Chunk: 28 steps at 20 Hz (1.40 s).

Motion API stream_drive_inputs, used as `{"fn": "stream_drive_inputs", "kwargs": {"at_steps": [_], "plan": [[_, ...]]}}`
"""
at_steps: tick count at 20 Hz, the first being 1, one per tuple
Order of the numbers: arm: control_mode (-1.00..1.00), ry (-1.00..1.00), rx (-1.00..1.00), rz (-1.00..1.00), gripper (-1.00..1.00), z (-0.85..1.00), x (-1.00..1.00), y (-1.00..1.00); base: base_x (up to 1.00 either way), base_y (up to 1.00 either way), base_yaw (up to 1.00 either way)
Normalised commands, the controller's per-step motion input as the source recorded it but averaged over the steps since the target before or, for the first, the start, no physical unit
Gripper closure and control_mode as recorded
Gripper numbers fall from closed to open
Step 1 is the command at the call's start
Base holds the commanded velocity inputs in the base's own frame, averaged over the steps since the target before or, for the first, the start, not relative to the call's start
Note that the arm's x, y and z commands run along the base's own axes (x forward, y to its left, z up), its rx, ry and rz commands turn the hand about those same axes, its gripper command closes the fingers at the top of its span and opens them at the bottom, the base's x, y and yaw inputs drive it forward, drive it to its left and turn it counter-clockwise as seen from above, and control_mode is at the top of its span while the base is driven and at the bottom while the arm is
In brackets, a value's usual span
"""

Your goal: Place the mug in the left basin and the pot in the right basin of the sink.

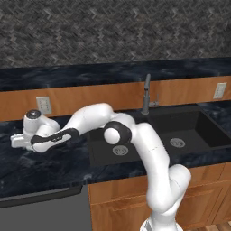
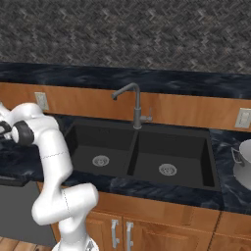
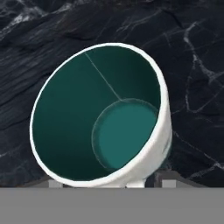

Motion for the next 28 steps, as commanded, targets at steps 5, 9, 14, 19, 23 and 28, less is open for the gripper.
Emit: {"fn": "stream_drive_inputs", "kwargs": {"at_steps": [5, 9, 14, 19, 23, 28], "plan": [[-1.00, 0.01, 0.00, 0.00, 1.00, -0.14, 0.08, 0.00, 0.00, 0.00, 0.00], [-1.00, 0.00, 0.01, 0.00, 1.00, -0.03, 0.00, 0.00, 0.00, 0.00, 0.00], [-1.00, 0.00, 0.00, 0.00, 1.00, 0.00, 0.00, 0.00, 0.00, 0.00, 0.00], [-1.00, -0.01, 0.00, 0.00, 1.00, 0.04, -0.22, -0.15, 0.00, 0.00, 0.00], [-1.00, -0.05, 0.00, 0.00, 1.00, 0.17, -0.40, -0.39, 0.00, 0.00, 0.00], [-1.00, -0.07, 0.00, 0.00, 1.00, 0.27, -0.37, -0.48, 0.00, 0.00, 0.00]]}}
